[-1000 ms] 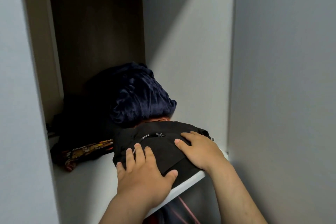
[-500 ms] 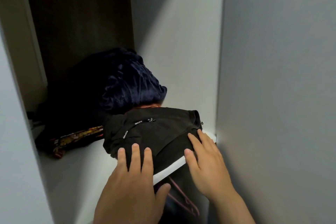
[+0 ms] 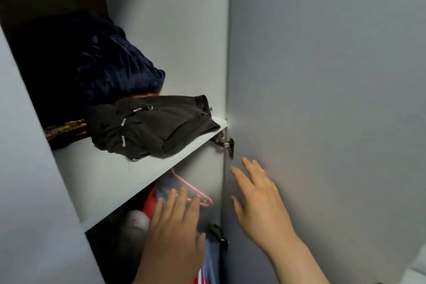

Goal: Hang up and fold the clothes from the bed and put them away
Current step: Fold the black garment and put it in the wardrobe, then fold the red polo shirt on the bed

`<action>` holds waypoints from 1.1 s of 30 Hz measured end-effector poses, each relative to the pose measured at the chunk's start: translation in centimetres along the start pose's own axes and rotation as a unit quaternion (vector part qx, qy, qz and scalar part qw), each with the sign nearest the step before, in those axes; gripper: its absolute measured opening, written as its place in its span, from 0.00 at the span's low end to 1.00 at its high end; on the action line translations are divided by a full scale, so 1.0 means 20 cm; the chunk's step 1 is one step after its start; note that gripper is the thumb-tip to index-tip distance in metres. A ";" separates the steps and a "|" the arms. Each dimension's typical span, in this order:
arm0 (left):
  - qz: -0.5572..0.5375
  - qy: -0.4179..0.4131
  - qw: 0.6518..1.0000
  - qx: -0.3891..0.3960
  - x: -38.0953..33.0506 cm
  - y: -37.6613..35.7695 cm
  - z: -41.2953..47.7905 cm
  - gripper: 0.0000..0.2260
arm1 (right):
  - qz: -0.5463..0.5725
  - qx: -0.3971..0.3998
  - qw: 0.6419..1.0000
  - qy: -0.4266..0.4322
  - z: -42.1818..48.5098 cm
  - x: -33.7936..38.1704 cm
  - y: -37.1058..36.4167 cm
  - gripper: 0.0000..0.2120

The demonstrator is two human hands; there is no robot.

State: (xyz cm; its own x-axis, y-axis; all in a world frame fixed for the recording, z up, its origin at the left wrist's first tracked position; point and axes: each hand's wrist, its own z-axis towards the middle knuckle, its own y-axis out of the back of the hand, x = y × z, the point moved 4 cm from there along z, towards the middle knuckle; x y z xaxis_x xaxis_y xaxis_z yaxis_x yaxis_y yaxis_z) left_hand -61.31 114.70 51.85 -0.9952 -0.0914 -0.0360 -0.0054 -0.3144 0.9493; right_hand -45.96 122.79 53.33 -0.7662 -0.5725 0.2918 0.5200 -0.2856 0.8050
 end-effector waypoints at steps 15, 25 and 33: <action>-0.100 -0.129 0.985 0.055 -0.24 -0.09 -0.44 0.32 | -0.053 0.012 0.986 -0.158 -0.87 -0.03 0.18 0.28; -0.225 -0.353 0.897 0.141 -0.82 -0.18 -0.63 0.30 | -0.056 -0.109 0.943 -0.308 -1.44 -0.27 0.49 0.19; -0.197 -0.478 0.827 0.220 -1.40 -0.51 -0.65 0.27 | -0.110 -0.043 0.848 -0.516 -2.04 -0.66 0.55 0.22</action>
State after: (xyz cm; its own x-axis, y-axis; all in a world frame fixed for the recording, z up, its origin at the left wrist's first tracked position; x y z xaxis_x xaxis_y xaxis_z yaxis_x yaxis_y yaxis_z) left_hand -32.05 108.27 39.04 -0.5288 0.7922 -0.3046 -0.1731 0.2508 0.9525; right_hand -14.68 95.80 37.26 -0.7467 0.4675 0.4732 0.3140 -0.3794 0.8703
